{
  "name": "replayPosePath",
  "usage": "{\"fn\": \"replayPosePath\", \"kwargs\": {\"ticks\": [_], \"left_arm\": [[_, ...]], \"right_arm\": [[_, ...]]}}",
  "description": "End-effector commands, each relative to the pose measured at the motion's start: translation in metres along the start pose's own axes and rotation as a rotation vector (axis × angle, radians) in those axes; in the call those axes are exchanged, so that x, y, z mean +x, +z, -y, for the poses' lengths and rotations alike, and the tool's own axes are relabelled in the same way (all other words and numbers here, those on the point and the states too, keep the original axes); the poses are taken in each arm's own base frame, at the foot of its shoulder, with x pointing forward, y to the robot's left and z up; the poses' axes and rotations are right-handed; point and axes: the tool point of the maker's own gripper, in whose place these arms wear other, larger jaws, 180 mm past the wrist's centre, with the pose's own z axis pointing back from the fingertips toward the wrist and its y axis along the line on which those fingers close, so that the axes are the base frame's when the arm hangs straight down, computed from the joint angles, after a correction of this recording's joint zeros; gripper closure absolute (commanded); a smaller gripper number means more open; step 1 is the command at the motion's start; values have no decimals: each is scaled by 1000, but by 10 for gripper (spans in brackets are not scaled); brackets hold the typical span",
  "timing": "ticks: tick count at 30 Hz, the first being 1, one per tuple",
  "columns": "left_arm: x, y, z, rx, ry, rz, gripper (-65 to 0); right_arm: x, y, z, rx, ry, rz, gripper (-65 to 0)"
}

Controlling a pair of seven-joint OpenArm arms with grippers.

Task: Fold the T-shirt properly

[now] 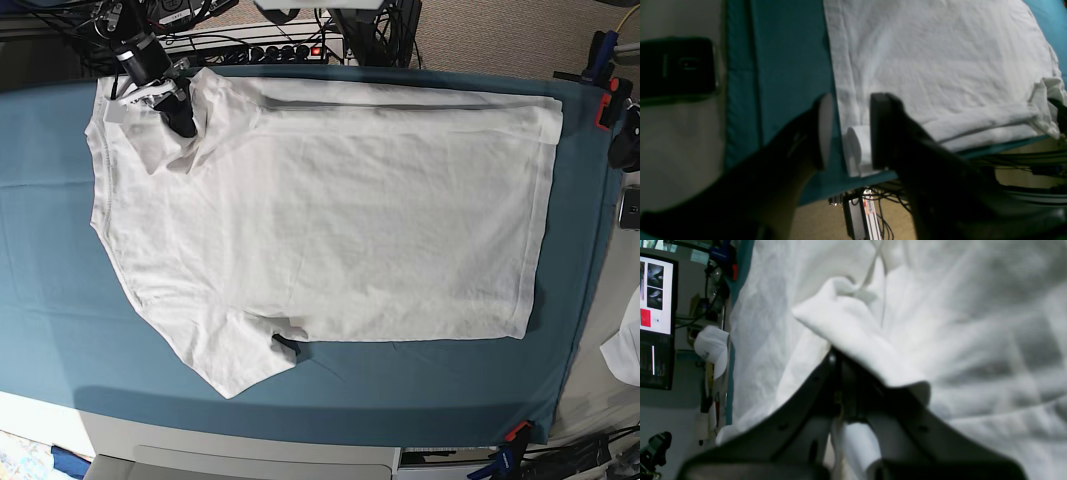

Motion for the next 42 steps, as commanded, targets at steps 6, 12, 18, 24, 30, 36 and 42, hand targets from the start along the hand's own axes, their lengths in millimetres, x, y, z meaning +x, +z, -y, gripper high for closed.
{"fn": "replayPosePath", "kwargs": {"ticks": [6,12,18,24,30,36,42], "left_arm": [[15,4,2,-7,-34,36,-206],[15,4,2,-7,-34,36,-206],[15,4,2,-7,-34,36,-206],[14,4,1,1,-36,29,-206],[9,5,0,3,-31,16,-206],[9,6,1,2,-30,15,-206],[11,5,1,2,-30,25,-206]], "right_arm": [[28,1,-55,95,268,61,0],[31,21,-56,-27,349,46,0],[31,24,-56,-42,370,40,0],[32,26,-65,-3,356,50,0],[49,52,-87,-73,514,73,0],[108,108,-59,-398,602,214,0],[118,140,-11,-591,531,233,0]]}}
